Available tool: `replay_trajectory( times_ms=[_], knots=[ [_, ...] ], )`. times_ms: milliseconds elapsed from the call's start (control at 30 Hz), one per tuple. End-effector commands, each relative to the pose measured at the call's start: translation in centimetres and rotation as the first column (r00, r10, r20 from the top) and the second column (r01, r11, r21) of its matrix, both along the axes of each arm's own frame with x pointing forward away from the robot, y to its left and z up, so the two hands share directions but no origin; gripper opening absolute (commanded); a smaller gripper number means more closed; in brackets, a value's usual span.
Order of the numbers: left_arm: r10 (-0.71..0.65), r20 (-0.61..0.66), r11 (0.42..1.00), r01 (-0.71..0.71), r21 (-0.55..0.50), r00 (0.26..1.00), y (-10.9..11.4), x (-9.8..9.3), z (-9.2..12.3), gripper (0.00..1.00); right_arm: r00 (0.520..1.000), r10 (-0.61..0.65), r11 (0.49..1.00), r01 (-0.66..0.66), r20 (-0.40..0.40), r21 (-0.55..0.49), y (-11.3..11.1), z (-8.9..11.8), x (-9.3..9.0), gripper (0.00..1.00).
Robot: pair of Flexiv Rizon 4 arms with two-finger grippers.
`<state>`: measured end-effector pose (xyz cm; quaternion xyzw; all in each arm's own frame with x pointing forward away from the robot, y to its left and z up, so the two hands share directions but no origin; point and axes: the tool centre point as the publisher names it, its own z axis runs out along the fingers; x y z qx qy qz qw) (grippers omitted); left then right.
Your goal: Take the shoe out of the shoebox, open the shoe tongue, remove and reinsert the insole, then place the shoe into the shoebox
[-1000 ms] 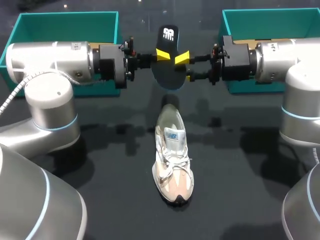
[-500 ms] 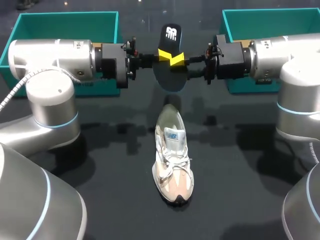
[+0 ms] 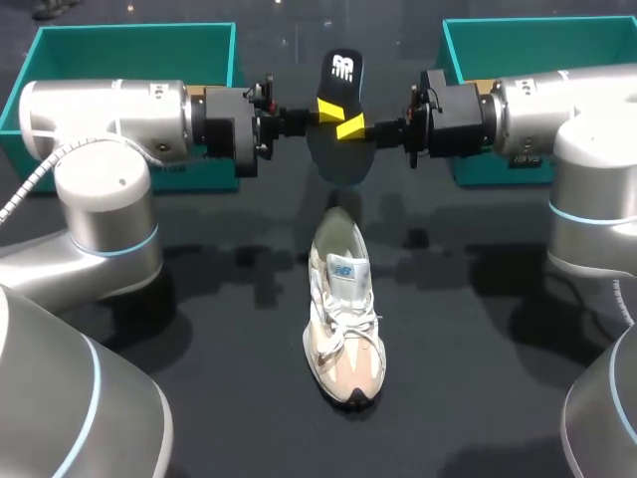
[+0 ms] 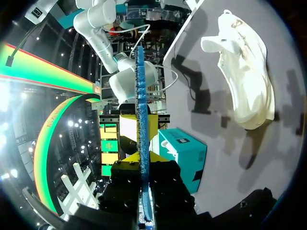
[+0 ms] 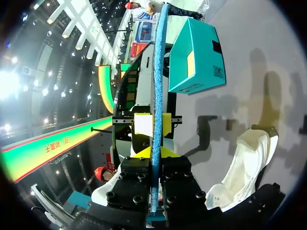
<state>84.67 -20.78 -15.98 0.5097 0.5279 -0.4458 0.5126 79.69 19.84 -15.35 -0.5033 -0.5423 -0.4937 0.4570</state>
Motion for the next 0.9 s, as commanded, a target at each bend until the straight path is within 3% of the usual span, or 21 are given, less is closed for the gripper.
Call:
replay_trajectory(
  times_ms=[33,100,133,167,200,333,433,500,900],
  knots=[
    [-0.004,0.001,1.0,0.004,0.0,1.0,-0.2,-0.2,-0.3,0.0,1.0,0.0,1.0,0.0,0.002,0.006,0.2,-0.2,0.2,0.0],
    [-0.002,-0.008,1.0,0.002,0.001,1.0,0.1,-0.3,-0.2,0.0,1.0,-0.004,1.0,0.004,0.005,0.011,0.1,-0.4,0.3,0.0],
    [-0.003,-0.015,1.0,0.003,0.002,1.0,0.3,-0.4,0.0,0.33,1.0,-0.005,1.0,0.005,0.006,0.013,0.0,-0.4,0.3,0.0],
    [-0.004,-0.018,1.0,0.005,0.003,1.0,0.6,-0.6,0.1,0.9,1.0,-0.006,1.0,0.006,0.008,0.014,-0.1,-0.5,0.3,0.0],
    [-0.01,-0.033,1.0,0.01,0.006,0.999,1.1,-0.8,0.3,1.0,1.0,-0.009,1.0,0.008,0.012,0.016,-0.3,-0.5,0.3,0.0],
    [0.009,-0.118,0.999,-0.003,0.049,0.993,3.4,-1.5,0.8,1.0,0.999,-0.012,1.0,0.011,0.035,0.01,-1.2,-0.5,0.3,0.0],
    [0.035,-0.325,0.995,-0.003,0.098,0.945,5.7,-1.7,1.3,1.0,0.998,-0.004,1.0,0.004,0.068,0.008,-1.9,-0.6,0.4,0.0],
    [0.035,-0.325,0.995,-0.003,0.098,0.945,5.7,-1.7,1.3,1.0,0.991,0.014,0.997,-0.024,0.133,0.069,-2.6,-0.8,0.4,0.0],
    [0.035,-0.325,0.995,-0.003,0.098,0.945,5.7,-1.7,1.3,1.0,0.991,0.014,0.997,-0.024,0.133,0.069,-2.6,-0.8,0.4,0.0]
  ],
)
